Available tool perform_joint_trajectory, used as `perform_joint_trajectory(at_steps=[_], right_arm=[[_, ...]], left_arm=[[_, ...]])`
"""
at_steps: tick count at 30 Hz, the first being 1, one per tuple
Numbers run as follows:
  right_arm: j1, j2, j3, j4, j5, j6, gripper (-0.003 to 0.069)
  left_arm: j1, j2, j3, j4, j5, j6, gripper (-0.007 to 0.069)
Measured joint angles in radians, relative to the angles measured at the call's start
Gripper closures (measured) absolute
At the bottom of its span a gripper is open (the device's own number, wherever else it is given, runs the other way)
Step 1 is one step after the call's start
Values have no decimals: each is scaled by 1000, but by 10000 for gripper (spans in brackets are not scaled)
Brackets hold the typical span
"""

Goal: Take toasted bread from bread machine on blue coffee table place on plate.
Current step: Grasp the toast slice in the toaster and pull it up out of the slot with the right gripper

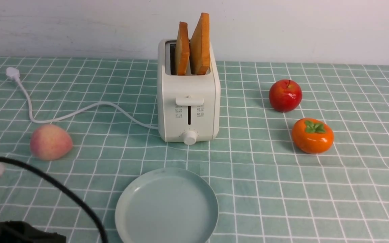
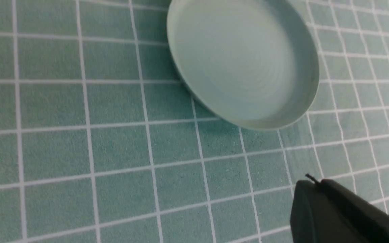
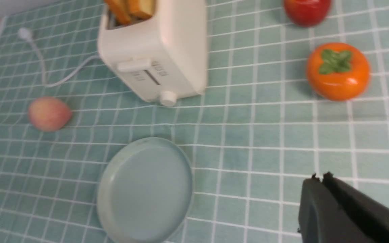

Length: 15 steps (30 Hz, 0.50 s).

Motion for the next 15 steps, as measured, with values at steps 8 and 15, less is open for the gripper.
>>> perform_joint_trajectory(at_steps=[8,15], right_arm=[[212,468,-377,-33,-17,6,651],[376,934,-912,-228,104,140,522]], left_arm=[[0,47,-13,23,-5,23,638],[0,-23,-19,46,-6,26,638]])
